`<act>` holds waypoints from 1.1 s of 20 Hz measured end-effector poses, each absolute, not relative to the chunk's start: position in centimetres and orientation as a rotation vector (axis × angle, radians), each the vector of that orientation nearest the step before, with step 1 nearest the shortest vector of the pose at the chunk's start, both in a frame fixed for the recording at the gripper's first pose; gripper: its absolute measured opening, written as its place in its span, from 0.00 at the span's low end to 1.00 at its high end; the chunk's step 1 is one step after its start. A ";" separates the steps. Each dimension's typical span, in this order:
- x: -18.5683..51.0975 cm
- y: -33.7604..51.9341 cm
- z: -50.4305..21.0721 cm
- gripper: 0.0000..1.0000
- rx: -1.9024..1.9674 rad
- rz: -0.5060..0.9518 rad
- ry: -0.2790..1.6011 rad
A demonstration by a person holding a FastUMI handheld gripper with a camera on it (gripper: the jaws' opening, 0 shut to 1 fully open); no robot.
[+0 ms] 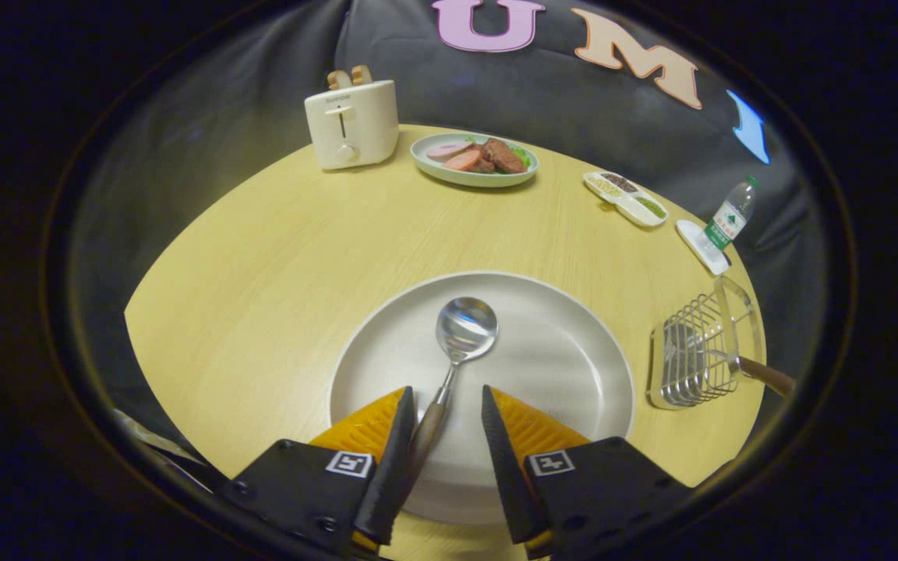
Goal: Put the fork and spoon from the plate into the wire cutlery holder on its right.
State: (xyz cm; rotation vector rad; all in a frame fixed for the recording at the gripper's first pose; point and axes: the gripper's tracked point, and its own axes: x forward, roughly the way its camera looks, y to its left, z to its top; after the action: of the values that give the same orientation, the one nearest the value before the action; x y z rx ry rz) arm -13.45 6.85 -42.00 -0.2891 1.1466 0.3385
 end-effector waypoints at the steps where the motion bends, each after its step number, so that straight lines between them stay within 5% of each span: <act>1: -13.6 6.9 -42.1 0.54 -0.291 0.342 1.158; 15: -14.6 5.2 -42.1 0.04 -0.302 0.332 1.274; 22: -13.8 3.6 -39.8 0.04 -0.318 0.351 1.319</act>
State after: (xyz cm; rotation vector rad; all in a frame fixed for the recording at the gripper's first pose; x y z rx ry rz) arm -13.76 3.59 -39.79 -0.3181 1.3191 0.3505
